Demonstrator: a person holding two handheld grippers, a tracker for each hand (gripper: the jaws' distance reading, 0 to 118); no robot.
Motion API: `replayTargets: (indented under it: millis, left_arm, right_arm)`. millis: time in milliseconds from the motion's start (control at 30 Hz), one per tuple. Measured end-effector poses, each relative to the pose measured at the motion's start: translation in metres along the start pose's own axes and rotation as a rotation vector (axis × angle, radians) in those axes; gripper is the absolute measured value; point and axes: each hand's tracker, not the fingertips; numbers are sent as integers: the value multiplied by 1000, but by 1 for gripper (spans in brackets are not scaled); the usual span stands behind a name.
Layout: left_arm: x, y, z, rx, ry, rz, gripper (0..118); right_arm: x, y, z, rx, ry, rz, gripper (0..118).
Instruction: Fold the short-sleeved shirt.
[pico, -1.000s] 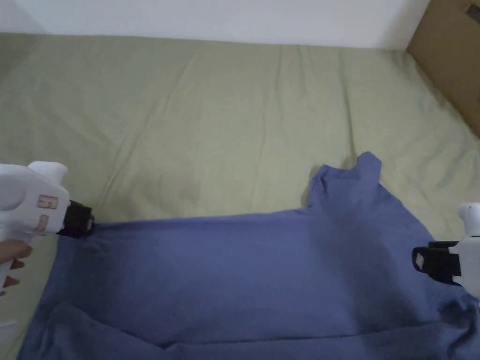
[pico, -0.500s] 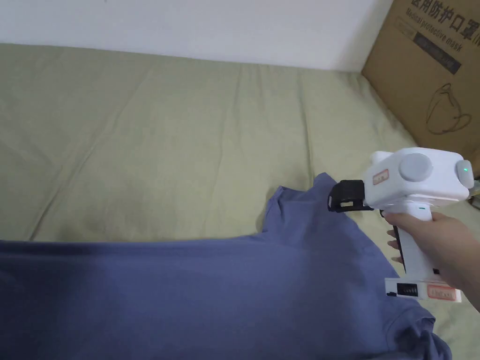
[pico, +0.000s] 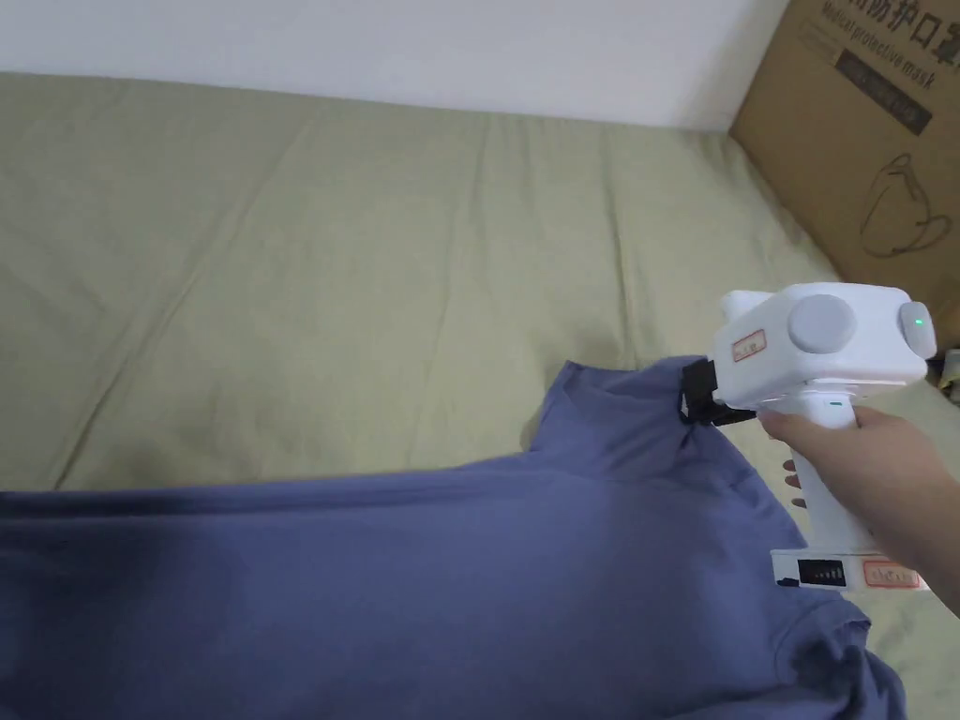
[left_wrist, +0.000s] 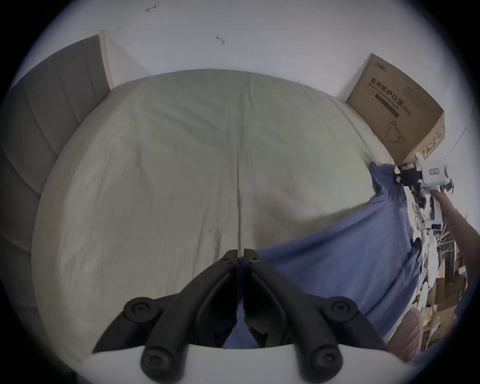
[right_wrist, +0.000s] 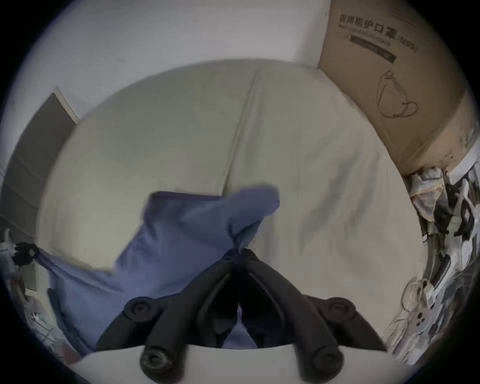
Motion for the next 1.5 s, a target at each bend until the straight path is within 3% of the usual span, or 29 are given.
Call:
replayTargets:
  millis: [100,233,467,633,867,900,933,967,1033,1067,1100,1133,1267,1367,1467,1500]
  left_arm:
    - [2,0,19,17,-14,13,2]
    - [8,-5,54,43,-37,16,2]
    - [13,-47,106,50,-73,-45,2]
    - [10,-112,115,-31,-113,-21,2]
    - [7,-188,86,-151,-114,-12,2]
    - [8,-193,85,-156,-113,-15,2]
    - [10,-195,87,-152,-109,-17,2]
    - [11,-198,89,-131,-99,-17,6]
    - [15,-194,101,-60,-68,-2,47]
    - [15,-191,107,-20,-29,-11,74]
    - [18,-187,113,21,-11,-14,101]
    - [22,-183,120,56,-5,-9,115]
    - [48,-159,144,182,1,20,118]
    - [73,-147,151,249,102,38,117]
    - [94,-141,150,312,170,1,106]
    - [101,-142,149,321,193,-6,95]
  right_arm:
    - [10,-16,44,37,63,-78,1]
    - [28,-52,114,71,85,-83,1]
    - [53,-157,193,64,152,-180,1]
    - [59,-241,190,-21,130,-193,1]
    - [67,-295,150,-68,104,-297,1]
    - [65,-296,149,-55,100,-302,7]
    - [63,-296,151,-41,89,-303,19]
    - [60,-294,154,-37,54,-279,35]
    - [50,-288,160,-50,-55,-192,82]
    - [43,-285,166,-25,-107,-149,94]
    - [33,-280,176,15,-142,-123,94]
    - [24,-273,184,41,-158,-106,94]
    - [-31,-246,219,196,-128,-62,94]
    - [-74,-232,229,276,-122,-10,94]
    - [-107,-227,226,306,-26,-43,94]
    - [-114,-227,223,324,-17,-43,92]
